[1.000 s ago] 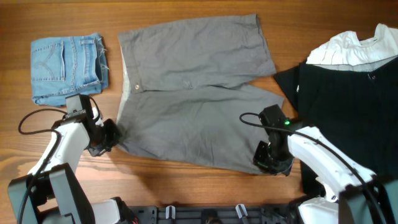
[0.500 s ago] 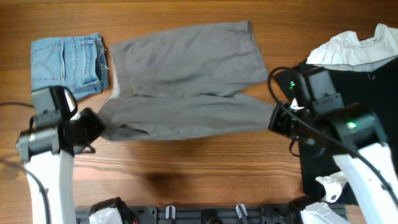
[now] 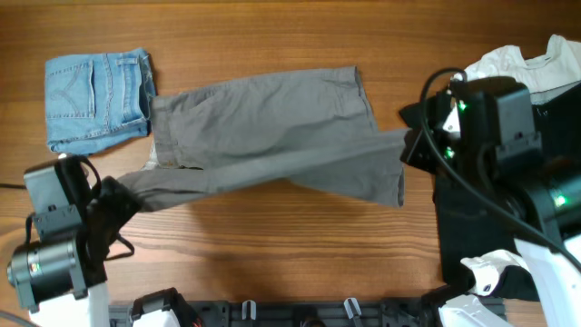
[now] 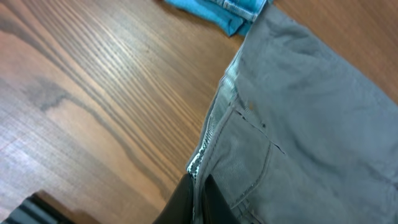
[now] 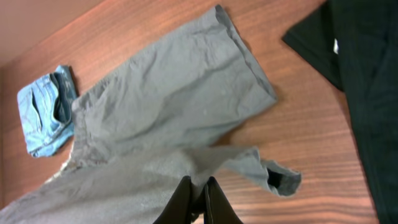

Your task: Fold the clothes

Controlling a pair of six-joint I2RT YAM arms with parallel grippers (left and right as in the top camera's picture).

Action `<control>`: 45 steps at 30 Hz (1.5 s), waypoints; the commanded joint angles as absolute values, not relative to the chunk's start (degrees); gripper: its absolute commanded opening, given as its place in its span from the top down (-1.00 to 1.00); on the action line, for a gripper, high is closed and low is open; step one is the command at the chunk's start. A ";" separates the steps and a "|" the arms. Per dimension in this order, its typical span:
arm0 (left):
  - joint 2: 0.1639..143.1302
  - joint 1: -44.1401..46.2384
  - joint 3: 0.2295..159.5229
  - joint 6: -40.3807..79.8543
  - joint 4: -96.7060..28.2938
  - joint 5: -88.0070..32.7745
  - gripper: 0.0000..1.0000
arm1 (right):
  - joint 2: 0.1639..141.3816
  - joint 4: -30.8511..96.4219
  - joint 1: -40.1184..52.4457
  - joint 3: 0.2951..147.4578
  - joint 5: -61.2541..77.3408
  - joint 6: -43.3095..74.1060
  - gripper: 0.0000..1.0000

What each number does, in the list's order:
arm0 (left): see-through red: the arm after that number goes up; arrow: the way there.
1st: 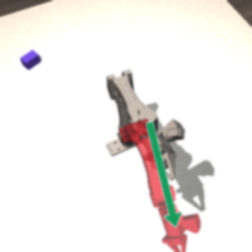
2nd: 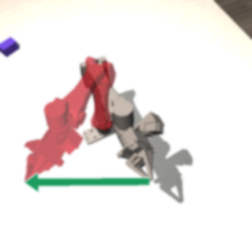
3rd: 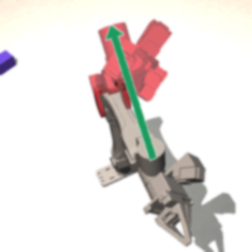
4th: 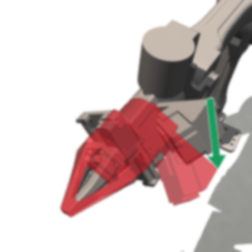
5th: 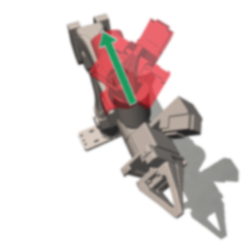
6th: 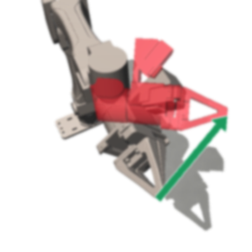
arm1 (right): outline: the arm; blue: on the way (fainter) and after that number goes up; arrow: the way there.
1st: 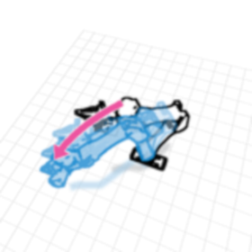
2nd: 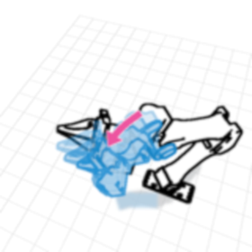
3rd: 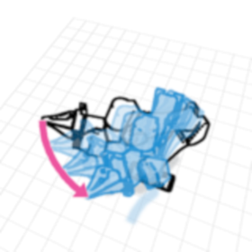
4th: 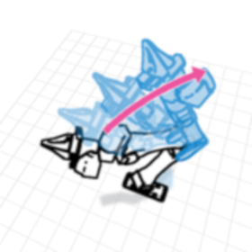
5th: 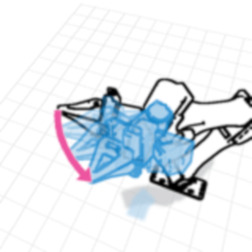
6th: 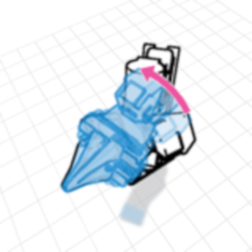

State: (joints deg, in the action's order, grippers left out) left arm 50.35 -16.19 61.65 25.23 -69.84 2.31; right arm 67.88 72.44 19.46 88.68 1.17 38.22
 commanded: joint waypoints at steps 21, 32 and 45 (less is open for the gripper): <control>79.35 -16.25 62.70 22.26 -40.45 -3.40 0.92 | 96.44 50.78 18.50 89.25 -5.23 31.22 0.87; 84.97 -16.25 62.70 22.31 -34.37 -3.53 -0.50 | 106.06 34.35 18.39 89.23 -6.00 29.52 -0.45; 85.21 -15.68 62.48 15.16 -45.60 -12.60 -0.08 | 104.77 51.33 11.38 89.23 2.85 22.68 -0.64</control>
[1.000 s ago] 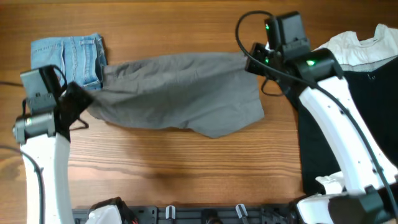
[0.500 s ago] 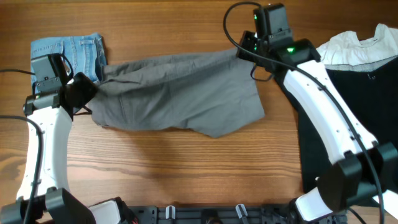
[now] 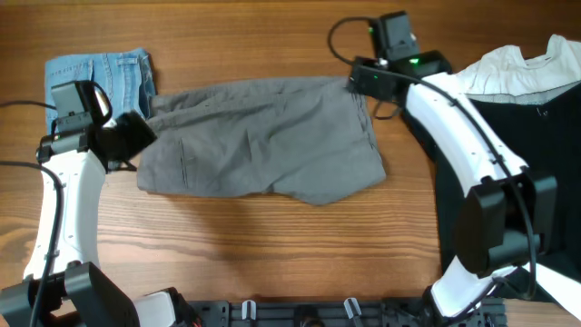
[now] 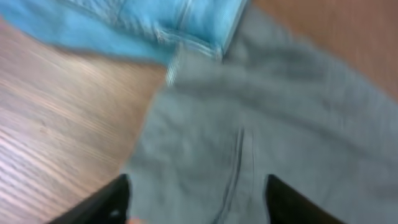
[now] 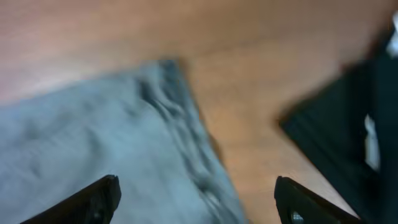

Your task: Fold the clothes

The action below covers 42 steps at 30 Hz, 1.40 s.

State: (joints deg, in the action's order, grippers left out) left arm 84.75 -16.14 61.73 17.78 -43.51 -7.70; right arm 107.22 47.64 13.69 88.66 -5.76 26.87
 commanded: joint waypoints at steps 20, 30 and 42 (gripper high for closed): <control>86.04 -7.99 58.33 12.16 -45.25 -12.56 -0.21 | 120.64 24.80 12.16 86.32 11.44 9.63 -0.07; 86.04 -7.99 58.33 12.19 -44.18 -12.56 -0.31 | 123.17 23.00 12.21 86.32 12.10 8.69 -0.01; 86.04 -7.99 58.33 12.19 -44.10 -12.16 -0.36 | 118.87 22.17 11.66 86.46 15.51 4.51 0.01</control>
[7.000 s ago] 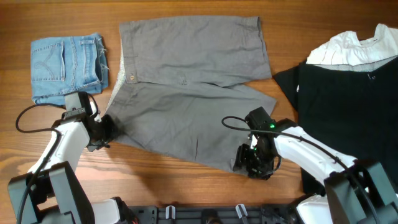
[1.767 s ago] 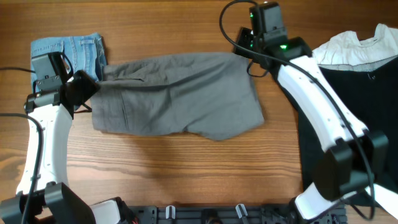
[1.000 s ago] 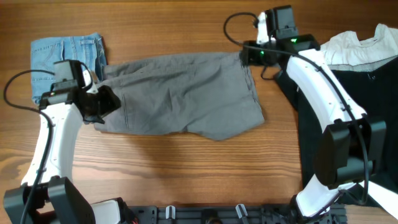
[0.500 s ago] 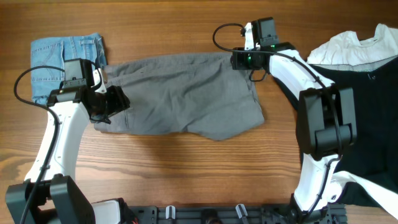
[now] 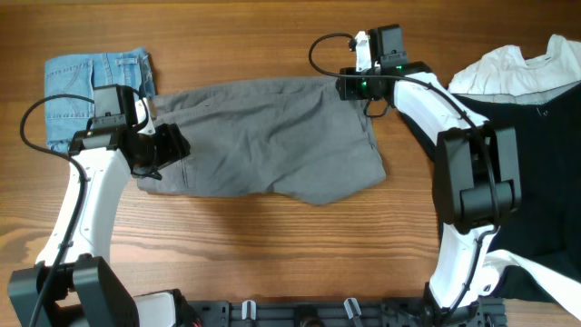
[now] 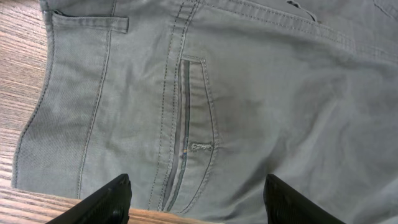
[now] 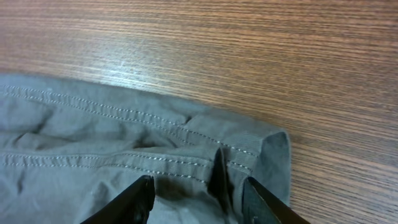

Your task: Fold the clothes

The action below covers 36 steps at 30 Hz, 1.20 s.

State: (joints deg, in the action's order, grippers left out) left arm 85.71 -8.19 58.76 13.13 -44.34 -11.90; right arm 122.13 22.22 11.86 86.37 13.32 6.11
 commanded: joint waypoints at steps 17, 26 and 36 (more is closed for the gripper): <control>86.04 -7.99 58.33 12.19 -43.64 -12.16 -0.39 | 118.50 26.74 11.66 86.46 17.50 0.51 0.19; 86.04 -7.99 58.33 12.19 -43.27 -12.16 -0.40 | 118.72 21.82 11.66 86.32 14.39 0.23 0.10; 86.04 -7.99 58.33 12.19 -42.83 -12.16 -0.41 | 120.25 21.02 11.66 85.36 12.12 0.23 0.03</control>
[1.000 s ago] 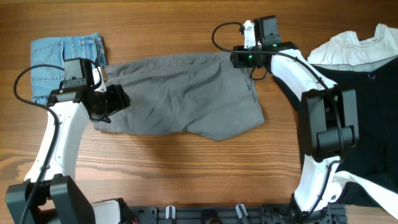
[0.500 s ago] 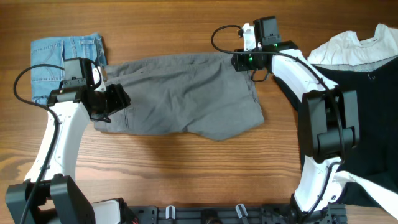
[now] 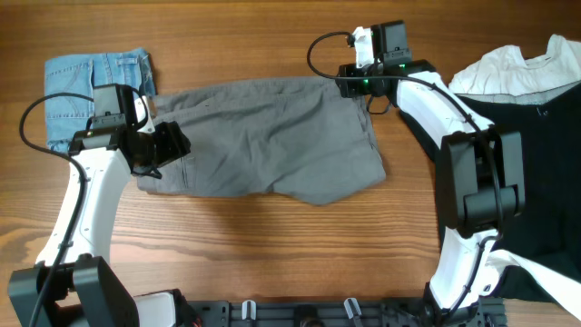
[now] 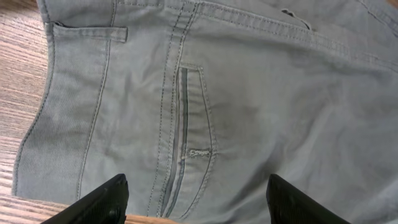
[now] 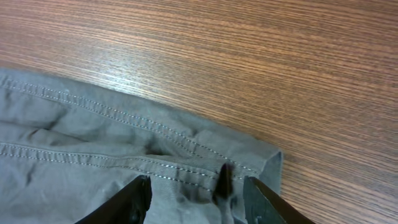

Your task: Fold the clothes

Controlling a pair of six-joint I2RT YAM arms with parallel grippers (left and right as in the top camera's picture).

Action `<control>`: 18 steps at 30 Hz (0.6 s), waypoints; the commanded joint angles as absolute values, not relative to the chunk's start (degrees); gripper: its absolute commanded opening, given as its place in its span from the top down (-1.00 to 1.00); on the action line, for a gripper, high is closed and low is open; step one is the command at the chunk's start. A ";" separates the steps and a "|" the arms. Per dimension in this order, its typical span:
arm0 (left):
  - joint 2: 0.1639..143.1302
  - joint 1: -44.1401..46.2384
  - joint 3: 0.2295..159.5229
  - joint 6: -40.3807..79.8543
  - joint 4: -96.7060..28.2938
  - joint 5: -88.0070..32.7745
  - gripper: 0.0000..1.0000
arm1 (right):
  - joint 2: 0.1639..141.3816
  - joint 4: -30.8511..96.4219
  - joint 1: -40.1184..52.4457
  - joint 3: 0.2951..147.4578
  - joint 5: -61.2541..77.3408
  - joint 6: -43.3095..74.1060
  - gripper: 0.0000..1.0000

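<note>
The grey shorts lie folded in half lengthwise across the middle of the table. My left gripper hovers open over their left, waistband end. In the left wrist view the left gripper has its fingers spread wide above a welt pocket, with nothing between them. My right gripper is at the far right hem corner. In the right wrist view the right gripper is open just over the stitched hem, its fingers either side of a crease.
A folded pair of blue denim shorts lies at the far left, touching the grey shorts' corner. A black garment and a white shirt lie at the right edge. Bare wooden table runs along the front.
Almost nothing. Both grippers remain open over the grey shorts, and each wrist view has shifted only slightly.
First both grippers were shut on the near half of the spread shorts, holding it lifted toward the front. Later the shorts lay folded in half with both grippers open at the far corners. The left gripper then stood over the pocket and the right over the hem, as now.
</note>
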State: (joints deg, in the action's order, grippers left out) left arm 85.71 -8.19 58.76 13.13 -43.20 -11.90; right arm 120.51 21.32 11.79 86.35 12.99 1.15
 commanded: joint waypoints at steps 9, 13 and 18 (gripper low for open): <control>86.06 -7.99 58.33 12.19 -42.85 -12.16 -0.42 | 121.21 20.34 11.66 85.36 15.00 0.14 0.25; 86.04 -7.99 58.33 12.19 -42.87 -12.16 -0.41 | 121.99 20.40 11.66 85.36 14.98 0.19 0.10; 86.04 -7.99 58.33 12.19 -42.89 -12.19 -0.41 | 123.31 20.38 11.66 85.36 15.05 0.73 0.42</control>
